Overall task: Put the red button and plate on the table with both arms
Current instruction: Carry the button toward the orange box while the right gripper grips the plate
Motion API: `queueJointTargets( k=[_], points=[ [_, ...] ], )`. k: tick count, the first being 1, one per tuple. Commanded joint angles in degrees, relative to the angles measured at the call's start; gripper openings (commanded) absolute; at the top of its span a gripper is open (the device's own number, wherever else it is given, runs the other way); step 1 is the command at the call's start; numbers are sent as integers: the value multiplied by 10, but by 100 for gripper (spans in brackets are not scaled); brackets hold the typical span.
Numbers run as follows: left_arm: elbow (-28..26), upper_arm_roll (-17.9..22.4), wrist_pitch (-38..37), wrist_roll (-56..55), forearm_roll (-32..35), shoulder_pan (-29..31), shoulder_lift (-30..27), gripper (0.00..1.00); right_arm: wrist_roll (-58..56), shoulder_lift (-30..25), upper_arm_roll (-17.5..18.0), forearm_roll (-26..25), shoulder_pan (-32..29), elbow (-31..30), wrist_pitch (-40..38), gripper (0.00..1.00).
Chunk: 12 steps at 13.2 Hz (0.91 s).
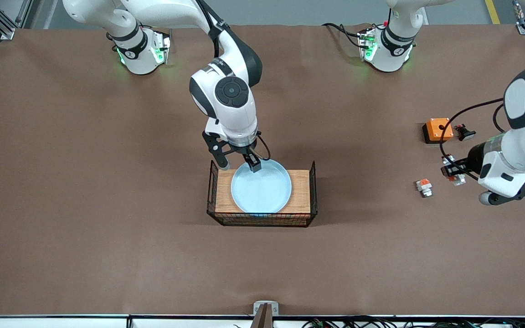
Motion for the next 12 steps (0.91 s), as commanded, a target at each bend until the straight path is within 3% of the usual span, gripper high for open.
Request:
queueJointTargets(
  k=[1, 5, 7, 12],
  points=[
    [-115, -2, 131, 75, 0, 40, -15, 0, 8, 18, -6, -5, 6, 26, -4, 72],
    [-173, 0, 300, 91, 0, 63, 57, 0, 1, 18, -6, -4, 4, 34, -4, 51],
    [-179, 0, 340, 82, -1, 67, 87, 0, 2, 18, -6, -4, 5, 34, -5, 42],
    [-178, 0, 460, 12, -1, 62, 160, 1, 1, 25, -6, -5, 6, 34, -4, 37]
  ],
)
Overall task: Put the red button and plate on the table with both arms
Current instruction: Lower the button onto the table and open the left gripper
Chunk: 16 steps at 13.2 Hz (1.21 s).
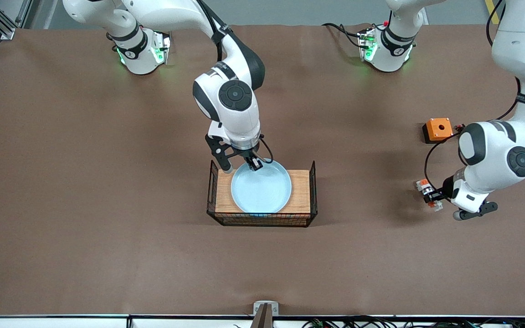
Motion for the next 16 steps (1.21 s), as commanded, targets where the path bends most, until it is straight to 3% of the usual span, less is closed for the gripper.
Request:
queueJointTargets(
  k=[1, 7, 8, 9, 10, 11, 16],
  points=[
    [2, -1, 55, -33, -1, -4, 26, 1, 2, 11, -5, -5, 6, 15, -4, 35],
    [35, 0, 84, -91, -1, -36, 64, 4, 5, 12, -5, -4, 7, 22, -4, 10],
    [37, 0, 84, -92, -1, -40, 64, 15, 4, 12, -5, -4, 7, 23, -4, 5],
    [37, 1, 84, -92, -1, -41, 64, 45, 2, 11, -5, -4, 7, 23, -4, 4],
    [39, 1, 83, -92, -1, -41, 63, 86, 3, 11, -4, -4, 7, 23, -4, 3],
    [37, 1, 79, -91, 0, -39, 58, 100, 4, 12, -4, -4, 9, 23, -4, 3],
    [40, -5, -30, -90, 8, -38, -42, 100, 5, 9, -4, 4, 8, 50, -18, 0]
  ],
)
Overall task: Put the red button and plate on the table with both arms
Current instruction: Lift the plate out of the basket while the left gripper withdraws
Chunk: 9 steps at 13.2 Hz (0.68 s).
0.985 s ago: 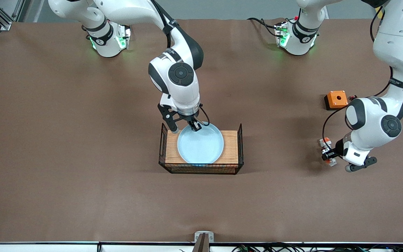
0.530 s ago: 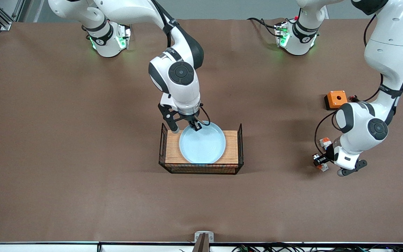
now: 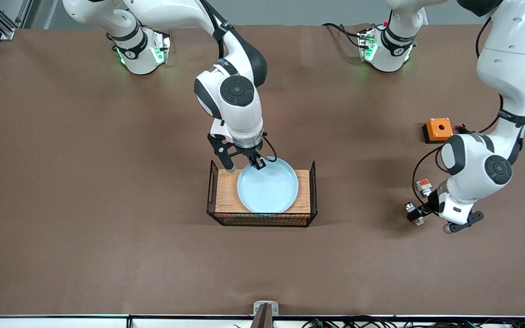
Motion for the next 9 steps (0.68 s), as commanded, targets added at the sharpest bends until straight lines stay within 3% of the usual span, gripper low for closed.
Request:
queueJointTargets(
  k=[1, 6, 9],
  points=[
    [-12, -6, -70, -5, 7, 1, -88, 100, 5, 6, -4, 5, 6, 30, -30, 0],
    [11, -14, -257, 12, 7, 7, -233, 100, 0, -42, -2, 7, 17, 62, -147, 1],
    [118, -12, -412, 70, 7, 6, -264, 100, -59, -103, -2, 20, 11, 62, -249, 1]
  ],
)
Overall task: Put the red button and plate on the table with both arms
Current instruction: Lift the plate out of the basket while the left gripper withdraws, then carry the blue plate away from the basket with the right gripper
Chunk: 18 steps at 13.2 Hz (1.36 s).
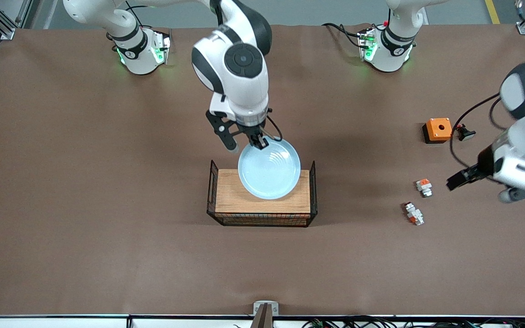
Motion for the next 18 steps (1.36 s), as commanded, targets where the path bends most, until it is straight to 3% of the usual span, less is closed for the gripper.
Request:
queueJointTargets(
  k=[1, 4, 7, 10, 13, 16, 18],
  points=[
    [115, 2, -137, 31, 7, 3, -9, 100, -74, -74, -6, 18, -6, -12, -80, 0],
    [185, -1, -242, 42, 3, 3, -24, 100, -209, -125, -10, 15, -45, -17, -171, 0],
    [185, 5, -268, 118, 1, 5, -75, 100, -371, -147, -12, 8, -114, -18, -221, 0],
    [183, 0, -293, 125, -1, 3, -99, 100, -592, -159, -13, 0, -218, -27, -238, 0],
    [170, 8, -310, 129, -4, -26, -110, 100, -741, -157, -13, -1, -304, -57, -211, 0],
    [135, 81, -310, 131, -6, -105, -128, 100, -864, -153, -13, -1, -379, -111, -135, 1],
    [130, 85, -308, 133, -7, -111, -128, 100, -938, -151, -13, -1, -417, -156, -64, 1]
  ],
)
